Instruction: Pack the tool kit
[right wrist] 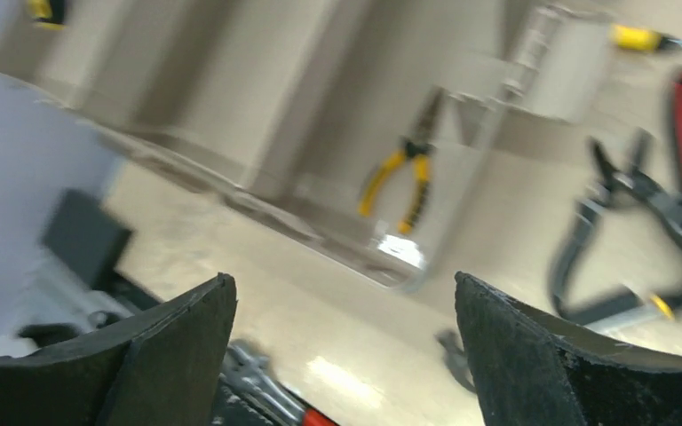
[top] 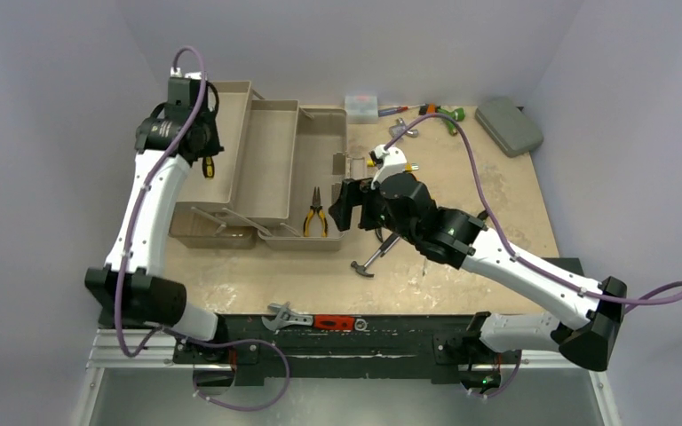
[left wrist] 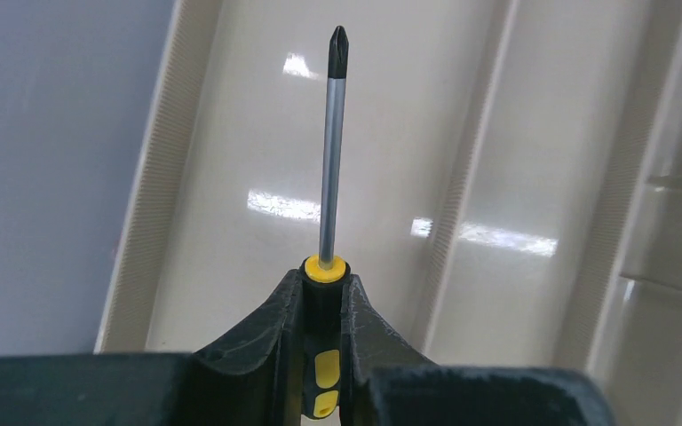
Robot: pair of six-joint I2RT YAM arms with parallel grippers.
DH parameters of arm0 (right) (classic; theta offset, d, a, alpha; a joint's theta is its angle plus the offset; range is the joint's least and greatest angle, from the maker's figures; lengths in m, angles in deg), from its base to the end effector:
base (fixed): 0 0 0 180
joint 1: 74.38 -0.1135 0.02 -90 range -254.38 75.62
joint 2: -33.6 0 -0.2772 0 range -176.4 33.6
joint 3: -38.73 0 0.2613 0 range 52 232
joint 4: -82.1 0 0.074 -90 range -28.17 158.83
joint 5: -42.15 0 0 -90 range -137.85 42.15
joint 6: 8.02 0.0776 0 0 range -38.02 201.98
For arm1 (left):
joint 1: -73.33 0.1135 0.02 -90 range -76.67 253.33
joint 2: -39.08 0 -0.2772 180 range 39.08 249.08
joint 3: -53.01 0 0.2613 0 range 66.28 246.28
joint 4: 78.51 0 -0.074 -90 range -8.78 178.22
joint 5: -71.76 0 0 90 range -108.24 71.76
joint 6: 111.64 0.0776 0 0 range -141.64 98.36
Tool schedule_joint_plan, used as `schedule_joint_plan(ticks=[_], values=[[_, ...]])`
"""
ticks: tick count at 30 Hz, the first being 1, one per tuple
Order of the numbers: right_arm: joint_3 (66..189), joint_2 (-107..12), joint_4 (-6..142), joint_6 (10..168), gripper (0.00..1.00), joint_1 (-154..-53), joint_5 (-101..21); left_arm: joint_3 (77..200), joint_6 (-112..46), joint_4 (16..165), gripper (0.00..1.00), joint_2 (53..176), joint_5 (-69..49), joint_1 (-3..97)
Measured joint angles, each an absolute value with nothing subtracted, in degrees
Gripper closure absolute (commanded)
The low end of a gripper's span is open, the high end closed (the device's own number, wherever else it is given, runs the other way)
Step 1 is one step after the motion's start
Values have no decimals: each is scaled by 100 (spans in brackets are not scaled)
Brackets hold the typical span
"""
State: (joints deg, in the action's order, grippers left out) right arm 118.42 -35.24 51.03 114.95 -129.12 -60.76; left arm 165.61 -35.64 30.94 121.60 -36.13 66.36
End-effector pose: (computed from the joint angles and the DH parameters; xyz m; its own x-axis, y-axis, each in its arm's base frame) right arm 0.1971 0.2488 0.3695 -0.5347 0.1626 -0.8293 -0.4576 0.7693 0.4459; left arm 0.3230 -0.0155 0.4233 -0.5969 -0.1590 -0.7864 -0.2689 0.9631 0.0094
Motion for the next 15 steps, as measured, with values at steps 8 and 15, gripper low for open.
schedule_joint_plan(ticks=[8, 15], values=[[11743, -3465, 3020, 11830, 1, -12613, -7927, 16421, -3549, 2952, 38, 12822, -3434, 6936], [10585, -3347, 2936, 11723, 8, -10938, -7602, 16424, -3663, 2983, 9, 12418, -3124, 6934]])
